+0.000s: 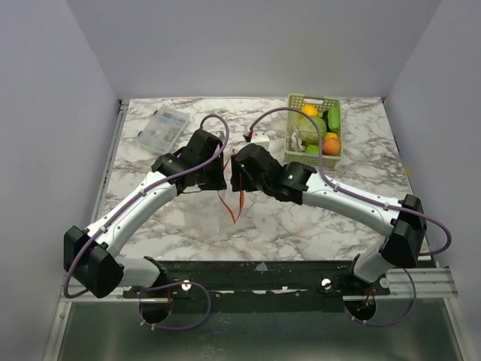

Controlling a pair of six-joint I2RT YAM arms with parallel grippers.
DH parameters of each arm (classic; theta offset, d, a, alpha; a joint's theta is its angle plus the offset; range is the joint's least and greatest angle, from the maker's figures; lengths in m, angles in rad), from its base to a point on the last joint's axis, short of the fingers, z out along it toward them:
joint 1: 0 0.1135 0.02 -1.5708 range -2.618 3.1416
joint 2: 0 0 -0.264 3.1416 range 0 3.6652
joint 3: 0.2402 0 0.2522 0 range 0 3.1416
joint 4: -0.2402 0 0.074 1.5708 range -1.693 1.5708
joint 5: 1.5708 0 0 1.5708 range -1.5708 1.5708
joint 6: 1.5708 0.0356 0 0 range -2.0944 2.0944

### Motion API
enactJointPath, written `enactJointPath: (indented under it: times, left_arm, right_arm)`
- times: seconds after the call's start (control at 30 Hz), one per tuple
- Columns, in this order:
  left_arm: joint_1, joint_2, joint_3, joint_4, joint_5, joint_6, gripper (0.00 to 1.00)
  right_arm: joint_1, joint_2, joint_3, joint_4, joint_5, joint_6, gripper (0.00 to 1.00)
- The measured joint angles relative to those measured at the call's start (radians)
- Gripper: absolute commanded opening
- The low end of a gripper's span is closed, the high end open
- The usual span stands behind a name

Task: Place the food in the zip-top bag and seal the zipper
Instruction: Open the zipper of the food storage bag at the center of the board.

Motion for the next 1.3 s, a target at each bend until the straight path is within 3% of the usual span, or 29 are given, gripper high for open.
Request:
enactJointPath:
  times: [0.3,0.6,0.83,1.0,1.3]
  left_arm:
    - [-0.005,0.035,0.019,-0.030,-0.034,-0.009,0.00]
    - [-0.005,0.035,0.016,-0.015,-0.035,-0.009,0.00]
    - [-0.005,0.050,0.013,-0.013,-0.110,-0.004,0.00]
    - [-0.002,0.060,-0.008,-0.006,-0.170,0.013,0.00]
    - [0.002,0.060,-0.029,0.017,-0.165,0.040,0.00]
  right_arm:
    - [0.074,0.121,0.109,-0.117,0.204,0.010,0.65]
    - [0.072,0.190,0.094,-0.137,0.251,0.056,0.53]
    - [0.072,0.185,0.103,-0.204,0.314,0.105,0.37]
    - [0.072,0.093,0.081,-0.241,0.338,0.126,0.37]
    - [0.072,-0.226,-0.129,-0.115,0.286,0.124,0.39]
